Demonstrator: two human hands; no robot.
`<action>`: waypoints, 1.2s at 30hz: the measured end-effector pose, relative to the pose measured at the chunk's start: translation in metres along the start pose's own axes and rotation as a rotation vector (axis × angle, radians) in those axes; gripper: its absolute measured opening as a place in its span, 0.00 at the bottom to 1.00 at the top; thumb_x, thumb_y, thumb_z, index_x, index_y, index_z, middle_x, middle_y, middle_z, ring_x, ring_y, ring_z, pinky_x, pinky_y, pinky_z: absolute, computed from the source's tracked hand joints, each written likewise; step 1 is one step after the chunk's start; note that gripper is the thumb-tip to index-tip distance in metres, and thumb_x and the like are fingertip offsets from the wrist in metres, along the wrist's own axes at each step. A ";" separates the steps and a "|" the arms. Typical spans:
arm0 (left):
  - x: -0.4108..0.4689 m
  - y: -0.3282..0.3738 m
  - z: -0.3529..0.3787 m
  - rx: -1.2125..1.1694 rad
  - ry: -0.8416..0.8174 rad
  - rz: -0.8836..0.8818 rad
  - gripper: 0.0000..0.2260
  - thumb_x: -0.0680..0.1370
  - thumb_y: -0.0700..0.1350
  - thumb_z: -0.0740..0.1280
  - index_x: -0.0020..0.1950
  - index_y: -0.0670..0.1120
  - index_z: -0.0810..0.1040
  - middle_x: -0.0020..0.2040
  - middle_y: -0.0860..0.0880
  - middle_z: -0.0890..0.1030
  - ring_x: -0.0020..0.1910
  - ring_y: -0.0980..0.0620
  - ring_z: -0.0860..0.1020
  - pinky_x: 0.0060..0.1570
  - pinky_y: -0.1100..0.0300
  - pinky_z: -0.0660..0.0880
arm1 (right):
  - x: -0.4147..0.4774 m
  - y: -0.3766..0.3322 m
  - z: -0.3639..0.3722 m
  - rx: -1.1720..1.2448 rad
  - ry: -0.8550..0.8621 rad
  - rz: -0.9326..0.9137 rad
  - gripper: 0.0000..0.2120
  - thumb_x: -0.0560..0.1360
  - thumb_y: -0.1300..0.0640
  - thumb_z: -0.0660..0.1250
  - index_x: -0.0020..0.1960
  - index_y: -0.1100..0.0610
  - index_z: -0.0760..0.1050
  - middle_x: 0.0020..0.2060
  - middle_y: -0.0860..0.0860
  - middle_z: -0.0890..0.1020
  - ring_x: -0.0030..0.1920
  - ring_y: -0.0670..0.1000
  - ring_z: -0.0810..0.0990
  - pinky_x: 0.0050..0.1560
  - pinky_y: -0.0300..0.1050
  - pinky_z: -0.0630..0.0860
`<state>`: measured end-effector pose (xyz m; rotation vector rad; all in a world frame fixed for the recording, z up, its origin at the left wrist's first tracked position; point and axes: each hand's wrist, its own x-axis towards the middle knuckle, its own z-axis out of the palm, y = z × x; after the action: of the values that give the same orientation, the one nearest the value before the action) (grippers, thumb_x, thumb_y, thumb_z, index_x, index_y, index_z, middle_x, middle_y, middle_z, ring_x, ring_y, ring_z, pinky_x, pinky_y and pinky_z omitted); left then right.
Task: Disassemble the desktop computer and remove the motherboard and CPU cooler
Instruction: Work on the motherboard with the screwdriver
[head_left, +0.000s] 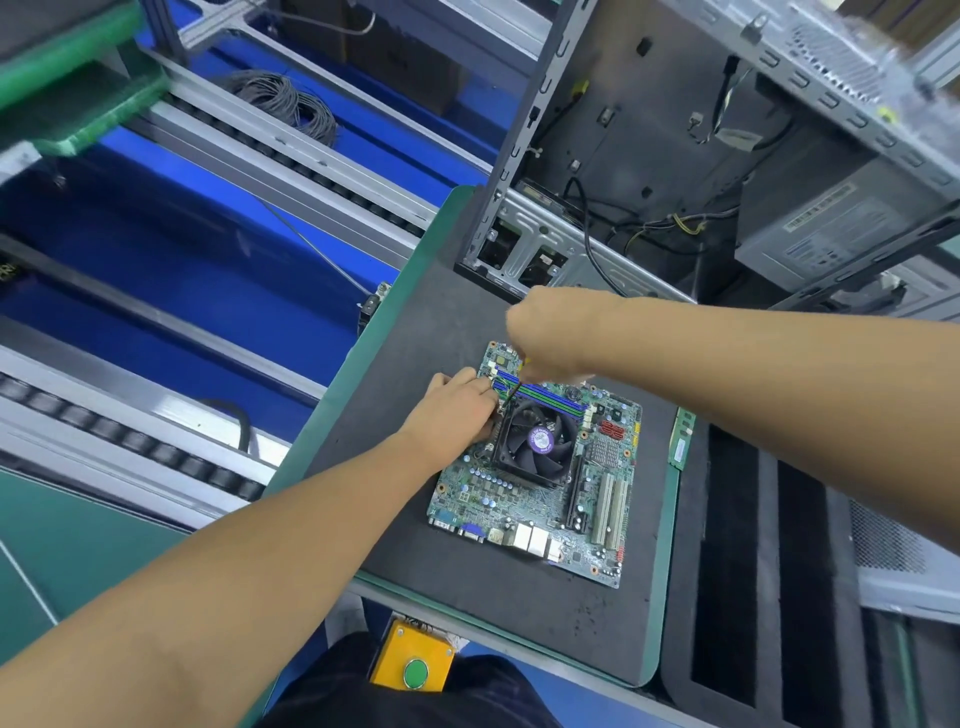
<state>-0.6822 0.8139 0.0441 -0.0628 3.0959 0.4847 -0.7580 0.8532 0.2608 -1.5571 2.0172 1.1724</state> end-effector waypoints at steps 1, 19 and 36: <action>0.000 0.000 0.000 -0.003 0.002 -0.002 0.10 0.81 0.48 0.61 0.60 0.46 0.75 0.59 0.51 0.75 0.61 0.50 0.67 0.53 0.55 0.64 | 0.000 0.001 -0.001 0.065 -0.053 0.050 0.20 0.82 0.54 0.59 0.33 0.58 0.63 0.30 0.52 0.68 0.30 0.51 0.69 0.27 0.42 0.63; -0.001 -0.007 -0.001 -0.144 -0.019 -0.015 0.11 0.82 0.50 0.63 0.61 0.48 0.79 0.58 0.51 0.76 0.58 0.48 0.71 0.51 0.53 0.72 | -0.034 0.026 0.030 0.126 0.084 0.177 0.08 0.79 0.52 0.62 0.50 0.56 0.73 0.43 0.52 0.78 0.42 0.59 0.78 0.38 0.47 0.72; -0.034 0.038 -0.067 -0.965 0.166 -0.540 0.19 0.82 0.61 0.58 0.37 0.59 0.83 0.28 0.46 0.78 0.24 0.53 0.75 0.28 0.62 0.69 | -0.048 -0.011 0.112 1.415 0.104 0.145 0.08 0.81 0.59 0.55 0.52 0.63 0.69 0.38 0.52 0.85 0.32 0.51 0.78 0.31 0.41 0.71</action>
<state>-0.6499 0.8310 0.1203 -0.9184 2.4632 1.8771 -0.7555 0.9695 0.2214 -0.6963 2.1248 -0.4096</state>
